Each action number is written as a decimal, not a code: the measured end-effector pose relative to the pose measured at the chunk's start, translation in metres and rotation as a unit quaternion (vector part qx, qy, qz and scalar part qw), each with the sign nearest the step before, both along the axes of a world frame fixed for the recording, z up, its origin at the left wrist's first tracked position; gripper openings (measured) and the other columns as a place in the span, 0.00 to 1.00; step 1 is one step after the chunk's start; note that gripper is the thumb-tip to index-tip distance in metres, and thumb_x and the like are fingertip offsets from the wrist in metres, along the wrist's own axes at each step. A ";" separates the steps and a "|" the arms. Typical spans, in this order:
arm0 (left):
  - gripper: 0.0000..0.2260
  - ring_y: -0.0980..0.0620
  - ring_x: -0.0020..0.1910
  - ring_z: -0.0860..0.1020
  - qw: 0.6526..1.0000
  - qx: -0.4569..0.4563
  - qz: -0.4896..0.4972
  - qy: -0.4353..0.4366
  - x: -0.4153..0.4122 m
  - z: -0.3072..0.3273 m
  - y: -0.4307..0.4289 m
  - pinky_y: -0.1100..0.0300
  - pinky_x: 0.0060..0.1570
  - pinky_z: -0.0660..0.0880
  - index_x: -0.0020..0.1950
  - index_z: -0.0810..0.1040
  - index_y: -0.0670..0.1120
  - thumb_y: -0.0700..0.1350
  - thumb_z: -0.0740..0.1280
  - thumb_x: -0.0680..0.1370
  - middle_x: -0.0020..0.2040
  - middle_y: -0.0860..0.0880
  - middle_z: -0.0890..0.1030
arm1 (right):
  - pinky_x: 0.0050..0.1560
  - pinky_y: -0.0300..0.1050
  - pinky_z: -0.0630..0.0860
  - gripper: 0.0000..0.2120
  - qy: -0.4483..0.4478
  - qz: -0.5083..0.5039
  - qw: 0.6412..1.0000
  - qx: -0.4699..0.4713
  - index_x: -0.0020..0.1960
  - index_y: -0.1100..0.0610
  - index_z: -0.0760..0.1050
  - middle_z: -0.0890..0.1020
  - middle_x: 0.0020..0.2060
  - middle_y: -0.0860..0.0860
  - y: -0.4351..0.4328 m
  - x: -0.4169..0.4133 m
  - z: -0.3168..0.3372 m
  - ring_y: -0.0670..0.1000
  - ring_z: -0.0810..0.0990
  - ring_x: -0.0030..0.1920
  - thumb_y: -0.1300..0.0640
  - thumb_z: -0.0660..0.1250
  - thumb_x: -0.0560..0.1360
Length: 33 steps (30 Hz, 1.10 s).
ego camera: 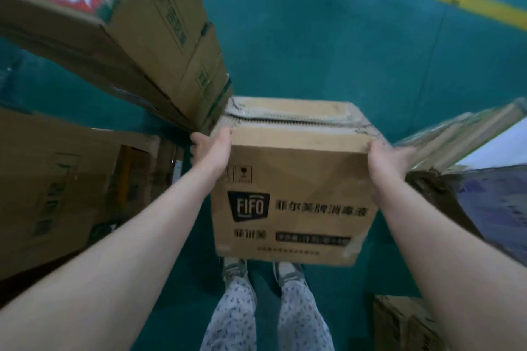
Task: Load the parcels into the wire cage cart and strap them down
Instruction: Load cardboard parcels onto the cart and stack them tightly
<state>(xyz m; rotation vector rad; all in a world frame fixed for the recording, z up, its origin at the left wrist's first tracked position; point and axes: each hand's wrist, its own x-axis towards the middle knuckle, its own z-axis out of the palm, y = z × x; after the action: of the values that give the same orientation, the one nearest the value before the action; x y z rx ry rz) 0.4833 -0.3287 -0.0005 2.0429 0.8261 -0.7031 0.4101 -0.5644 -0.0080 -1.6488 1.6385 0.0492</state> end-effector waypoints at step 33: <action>0.22 0.44 0.60 0.70 0.914 0.107 0.271 -0.283 -0.227 0.345 0.083 0.44 0.61 0.69 0.63 0.65 0.41 0.56 0.60 0.77 0.61 0.43 0.70 | 0.65 0.56 0.60 0.23 -0.177 0.319 0.926 -0.094 0.62 0.60 0.63 0.72 0.63 0.57 0.105 -0.059 0.365 0.59 0.68 0.65 0.46 0.61 0.75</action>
<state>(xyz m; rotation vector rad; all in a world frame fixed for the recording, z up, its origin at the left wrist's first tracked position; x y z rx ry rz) 0.2568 -0.2460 0.3443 1.9085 1.0732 0.2932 0.3509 -0.4590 0.3565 -2.1361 0.8113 -0.0792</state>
